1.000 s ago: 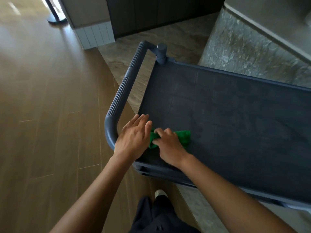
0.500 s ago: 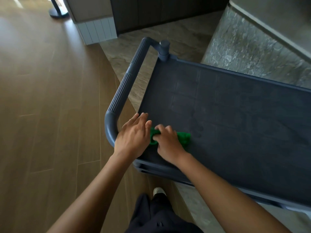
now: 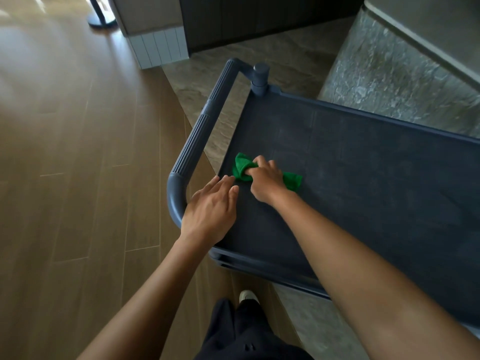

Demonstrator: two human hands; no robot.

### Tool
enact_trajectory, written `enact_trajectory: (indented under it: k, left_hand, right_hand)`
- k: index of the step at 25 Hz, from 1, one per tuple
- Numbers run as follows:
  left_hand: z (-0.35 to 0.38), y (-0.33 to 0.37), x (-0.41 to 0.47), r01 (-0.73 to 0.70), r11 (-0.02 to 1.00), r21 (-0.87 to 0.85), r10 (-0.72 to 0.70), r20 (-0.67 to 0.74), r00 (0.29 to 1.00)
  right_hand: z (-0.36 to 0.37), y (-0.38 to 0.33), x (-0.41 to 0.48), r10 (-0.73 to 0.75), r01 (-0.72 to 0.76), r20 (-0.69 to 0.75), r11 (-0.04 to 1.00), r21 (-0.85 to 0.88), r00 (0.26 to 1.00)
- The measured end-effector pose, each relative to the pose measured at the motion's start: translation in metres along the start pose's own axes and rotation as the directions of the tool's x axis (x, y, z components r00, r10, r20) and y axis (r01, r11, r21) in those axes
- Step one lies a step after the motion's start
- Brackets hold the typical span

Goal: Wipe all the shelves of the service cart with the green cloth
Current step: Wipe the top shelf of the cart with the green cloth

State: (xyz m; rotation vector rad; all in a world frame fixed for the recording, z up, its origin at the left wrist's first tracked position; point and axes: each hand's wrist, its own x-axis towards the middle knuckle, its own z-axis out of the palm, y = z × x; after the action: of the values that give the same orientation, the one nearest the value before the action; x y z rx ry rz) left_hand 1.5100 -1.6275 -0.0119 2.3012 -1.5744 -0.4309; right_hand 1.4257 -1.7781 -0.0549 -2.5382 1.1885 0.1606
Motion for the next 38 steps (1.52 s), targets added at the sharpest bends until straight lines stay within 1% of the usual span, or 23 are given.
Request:
enact_trajectory:
  k: [3, 6, 9, 11, 14, 17, 19, 23, 28, 30, 33, 35, 38]
  left_hand:
    - [0.000, 0.001, 0.002, -0.014, 1.000, -0.014, 0.014, -0.015, 1.000]
    - [0.000, 0.001, 0.004, -0.004, 1.000, -0.016, 0.003, -0.017, 1.000]
    - [0.001, -0.001, 0.004, -0.006, 1.000, -0.018, 0.006, -0.009, 1.000]
    - [0.001, -0.002, 0.004, -0.006, 1.000, -0.017, 0.005, -0.006, 1.000]
    - [0.002, -0.003, 0.002, 0.016, 1.000, -0.005, -0.016, -0.004, 1.000]
    - [0.002, -0.002, 0.000, 0.024, 1.000, -0.013, -0.024, -0.005, 1.000]
    - [0.002, -0.002, 0.001, 0.025, 0.999, -0.020, -0.026, -0.010, 1.000]
    - [0.002, -0.003, 0.001, 0.026, 1.000, -0.012, -0.026, -0.001, 1.000]
    - [0.002, -0.004, 0.002, 0.023, 1.000, -0.010, -0.023, 0.006, 1.000]
    - [0.002, -0.004, 0.002, 0.020, 1.000, -0.019, -0.019, 0.018, 1.000]
    - [0.002, -0.003, 0.004, -0.016, 1.000, 0.000, 0.016, 0.014, 1.000]
    - [0.002, -0.003, 0.004, -0.038, 0.999, 0.000, 0.038, -0.011, 0.999]
    - [0.003, -0.004, 0.004, -0.061, 0.998, 0.011, 0.061, -0.029, 0.998]
  right_hand:
    - [0.014, -0.011, -0.047, -0.119, 0.119, 0.004, 0.993, -0.019, 0.993]
    - [0.027, -0.018, -0.094, -0.243, 0.244, 0.040, 0.969, -0.042, 0.969]
    - [0.035, -0.021, -0.125, -0.291, 0.294, 0.088, 0.956, -0.022, 0.953]
    - [0.039, -0.023, -0.135, -0.307, 0.309, 0.090, 0.951, -0.009, 0.948]
    - [0.041, -0.022, -0.129, -0.281, 0.281, 0.032, 0.960, 0.006, 0.959]
    - [0.039, -0.021, -0.101, -0.182, 0.183, -0.043, 0.983, 0.026, 0.982]
    - [0.031, -0.018, -0.070, -0.097, 0.101, -0.069, 0.993, 0.058, 0.993]
    - [0.005, -0.005, -0.001, 0.050, -0.045, -0.060, 0.996, 0.080, 0.997]
    - [-0.015, 0.000, 0.046, 0.138, -0.138, -0.015, 0.989, 0.045, 0.990]
    - [-0.015, 0.000, 0.043, 0.120, -0.119, -0.013, 0.993, 0.007, 0.993]
    - [-0.010, -0.007, 0.019, 0.047, -0.050, -0.052, 0.998, -0.047, 0.998]
    - [-0.002, -0.015, -0.007, -0.012, 0.009, -0.065, 0.999, -0.041, 0.998]
    - [0.016, -0.026, -0.061, -0.130, 0.129, -0.026, 0.991, -0.016, 0.991]
